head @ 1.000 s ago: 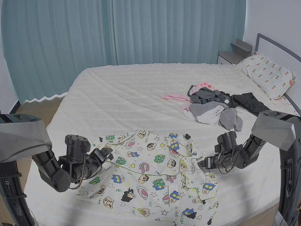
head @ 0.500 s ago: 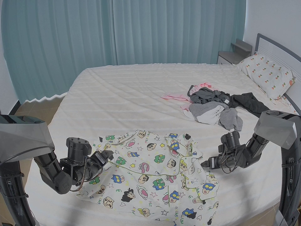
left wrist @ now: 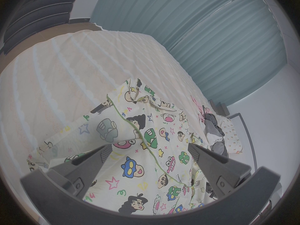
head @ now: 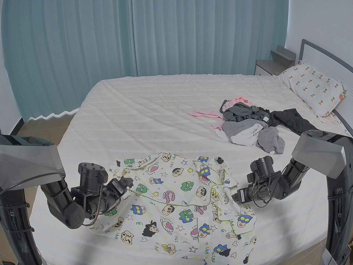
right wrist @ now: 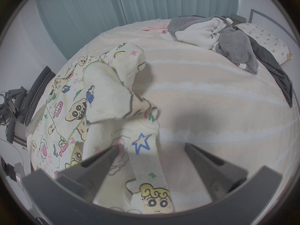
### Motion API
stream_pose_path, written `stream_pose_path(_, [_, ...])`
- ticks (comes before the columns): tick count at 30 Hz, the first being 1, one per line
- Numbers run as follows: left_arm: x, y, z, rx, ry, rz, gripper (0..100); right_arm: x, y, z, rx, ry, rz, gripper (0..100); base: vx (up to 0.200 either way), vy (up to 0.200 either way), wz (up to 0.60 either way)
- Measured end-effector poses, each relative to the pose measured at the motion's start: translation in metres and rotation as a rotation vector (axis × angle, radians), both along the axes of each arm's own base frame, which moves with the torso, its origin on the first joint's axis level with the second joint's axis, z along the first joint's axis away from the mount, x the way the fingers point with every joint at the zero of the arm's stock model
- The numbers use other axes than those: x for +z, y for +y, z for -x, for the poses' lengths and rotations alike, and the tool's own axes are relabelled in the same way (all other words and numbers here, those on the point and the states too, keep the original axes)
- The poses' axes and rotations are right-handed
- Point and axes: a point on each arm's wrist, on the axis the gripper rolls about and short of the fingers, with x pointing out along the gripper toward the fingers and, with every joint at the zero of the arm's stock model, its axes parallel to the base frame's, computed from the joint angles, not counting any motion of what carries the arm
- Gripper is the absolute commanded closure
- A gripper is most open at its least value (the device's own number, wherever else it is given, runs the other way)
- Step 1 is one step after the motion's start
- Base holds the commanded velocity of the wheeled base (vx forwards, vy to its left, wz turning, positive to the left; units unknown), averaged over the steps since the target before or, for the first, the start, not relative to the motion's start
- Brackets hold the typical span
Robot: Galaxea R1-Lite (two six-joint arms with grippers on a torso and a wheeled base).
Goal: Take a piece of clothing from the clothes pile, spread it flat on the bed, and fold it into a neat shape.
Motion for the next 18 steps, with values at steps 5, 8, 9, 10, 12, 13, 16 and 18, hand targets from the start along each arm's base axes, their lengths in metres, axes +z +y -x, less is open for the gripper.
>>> stream_pose_path(5, [0.000, 0.000, 0.000, 0.000, 0.000, 0.000, 0, 0.002, -0.001, 0.000, -0.006, 0.005, -0.006, 100, 0.000, 0.000, 0.00])
stream_pose_path(8, [0.000, 0.000, 0.000, 0.000, 0.001, 0.000, 0, 0.005, -0.002, 0.001, -0.014, 0.003, -0.013, 100, 0.000, 0.000, 0.00])
stream_pose_path(9, [0.000, 0.000, 0.000, 0.000, 0.001, 0.000, 0, 0.006, -0.003, 0.001, -0.018, 0.004, -0.016, 100, 0.000, 0.000, 0.00])
stream_pose_path(10, [0.000, 0.000, 0.001, 0.000, 0.003, -0.001, 0, 0.007, -0.004, 0.001, -0.023, 0.002, -0.019, 100, 0.000, 0.000, 0.00])
stream_pose_path(12, [-0.001, 0.000, 0.001, 0.001, 0.003, -0.002, 0, 0.011, -0.006, 0.002, -0.035, -0.001, -0.024, 100, 0.000, 0.000, 0.00])
stream_pose_path(13, [-0.001, 0.001, 0.001, 0.002, 0.004, -0.003, 0, 0.012, -0.007, 0.003, -0.040, -0.002, -0.026, 100, 0.000, 0.000, 0.00])
stream_pose_path(16, [-0.001, 0.001, 0.001, 0.010, 0.003, -0.010, 0, 0.019, -0.013, 0.005, -0.060, -0.012, -0.027, 100, 0.000, 0.000, 0.00])
stream_pose_path(18, [0.000, 0.001, 0.001, 0.020, -0.007, -0.016, 0, 0.024, -0.020, 0.006, -0.079, -0.019, -0.025, 100, 0.000, 0.000, 0.00])
